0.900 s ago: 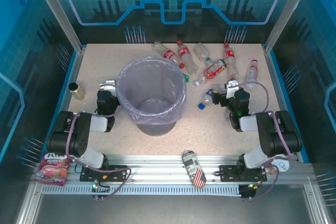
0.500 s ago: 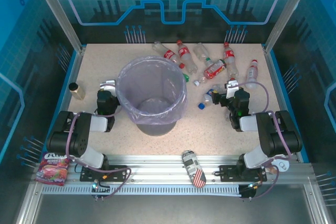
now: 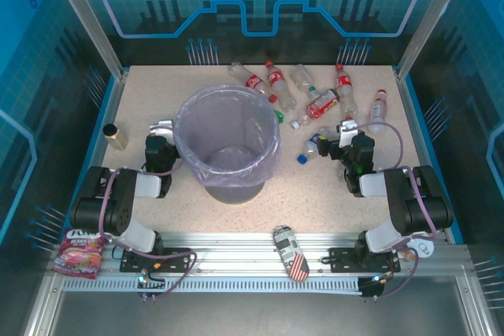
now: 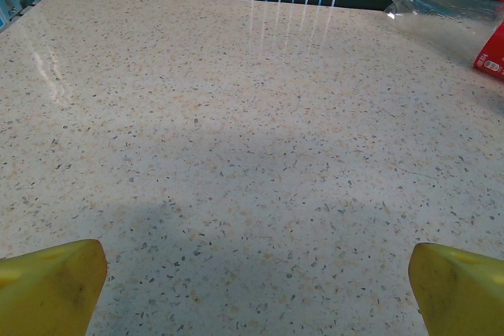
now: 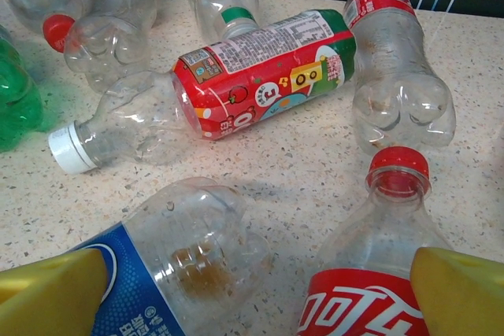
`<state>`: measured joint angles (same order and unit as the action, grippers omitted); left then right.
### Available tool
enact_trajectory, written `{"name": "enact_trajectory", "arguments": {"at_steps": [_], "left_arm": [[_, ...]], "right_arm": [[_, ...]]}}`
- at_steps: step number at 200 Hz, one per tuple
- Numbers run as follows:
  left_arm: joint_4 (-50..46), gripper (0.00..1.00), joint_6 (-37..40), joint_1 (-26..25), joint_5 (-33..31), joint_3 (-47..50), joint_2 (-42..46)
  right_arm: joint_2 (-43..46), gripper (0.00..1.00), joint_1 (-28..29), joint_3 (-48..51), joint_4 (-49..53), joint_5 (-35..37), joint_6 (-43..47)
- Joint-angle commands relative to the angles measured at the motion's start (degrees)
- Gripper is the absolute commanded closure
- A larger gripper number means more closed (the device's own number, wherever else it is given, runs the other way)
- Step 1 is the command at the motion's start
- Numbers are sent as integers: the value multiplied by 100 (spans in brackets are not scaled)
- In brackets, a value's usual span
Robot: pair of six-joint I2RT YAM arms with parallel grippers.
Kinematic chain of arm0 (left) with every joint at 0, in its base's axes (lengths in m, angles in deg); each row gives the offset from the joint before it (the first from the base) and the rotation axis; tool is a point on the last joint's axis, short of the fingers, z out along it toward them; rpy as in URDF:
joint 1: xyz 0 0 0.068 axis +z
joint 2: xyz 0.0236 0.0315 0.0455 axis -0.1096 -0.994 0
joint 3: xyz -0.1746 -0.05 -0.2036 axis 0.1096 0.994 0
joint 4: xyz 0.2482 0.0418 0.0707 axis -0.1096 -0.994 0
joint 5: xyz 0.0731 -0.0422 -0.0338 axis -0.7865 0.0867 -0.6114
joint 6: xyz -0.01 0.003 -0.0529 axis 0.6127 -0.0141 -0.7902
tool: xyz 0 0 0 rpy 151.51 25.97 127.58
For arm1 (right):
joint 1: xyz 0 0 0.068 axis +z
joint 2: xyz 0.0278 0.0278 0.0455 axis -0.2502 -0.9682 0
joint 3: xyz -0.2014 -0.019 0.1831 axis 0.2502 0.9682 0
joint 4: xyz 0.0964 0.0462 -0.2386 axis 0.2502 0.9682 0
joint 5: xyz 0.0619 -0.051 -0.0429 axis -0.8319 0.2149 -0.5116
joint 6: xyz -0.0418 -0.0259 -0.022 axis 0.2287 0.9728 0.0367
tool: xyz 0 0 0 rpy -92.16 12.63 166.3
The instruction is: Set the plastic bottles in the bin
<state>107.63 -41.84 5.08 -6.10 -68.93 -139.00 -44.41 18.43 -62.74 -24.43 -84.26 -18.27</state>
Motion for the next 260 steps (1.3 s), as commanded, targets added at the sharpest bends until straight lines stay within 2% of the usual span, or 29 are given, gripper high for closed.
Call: {"name": "enact_trajectory", "arguments": {"at_steps": [1, 31, 47, 71, 96, 111, 126, 145, 167, 182, 198, 222, 244, 260], "left_arm": [[-242, 3, -30, 67, -78, -169, 161], [-1647, 1, -231, 122, -489, -427, 1314], [-2477, 1, -290, 142, -1033, -711, 1899], [-4077, 1, -518, 224, -1496, -1451, 2472], [-5701, 1, -1175, 376, -1748, -2197, 2803], [-6543, 1, -1511, 520, -1583, -2634, 2951], [-7232, 4, -1716, 579, -1135, -3112, 3114], [-8109, 9, -1913, 579, -19, -3885, 3190], [-8905, 15, -2184, 537, 1484, -4654, 3132], [-9292, 17, -2263, 412, 2090, -4933, 3127], [-9559, 17, -2240, 243, 2281, -5110, 3185], [-9588, 16, -2332, 37, 2553, -5132, 3183], [-9586, 16, -2308, -311, 2310, -5019, 3031], [-9542, 20, -2298, -442, 2173, -4910, 2944]], "right_arm": [[43, 0, -132, -107, -66, -128, -25], [766, 0, -169, -298, 853, -110, -56], [1317, 0, -175, -524, 1647, -74, -104], [1990, 0, -175, -1291, 3500, 41, -333], [2289, 0, -168, -2329, 5876, 600, -827], [2240, 0, -192, -2911, 7173, 948, -1103], [2022, 0, -236, -3514, 8311, 1044, -1212], [1660, 0, -262, -4006, 9307, 1173, -1292], [1341, 3, -310, -4122, 9623, 1136, -1350], [1105, 8, -471, -4086, 9567, 830, -1402], [807, 12, -592, -4124, 9512, 509, -1438], [341, 15, -596, -4228, 9366, 423, -1430], [-37, 17, -600, -4377, 9148, 452, -1438], [-355, 18, -611, -4550, 9041, 499, -1438]]}}
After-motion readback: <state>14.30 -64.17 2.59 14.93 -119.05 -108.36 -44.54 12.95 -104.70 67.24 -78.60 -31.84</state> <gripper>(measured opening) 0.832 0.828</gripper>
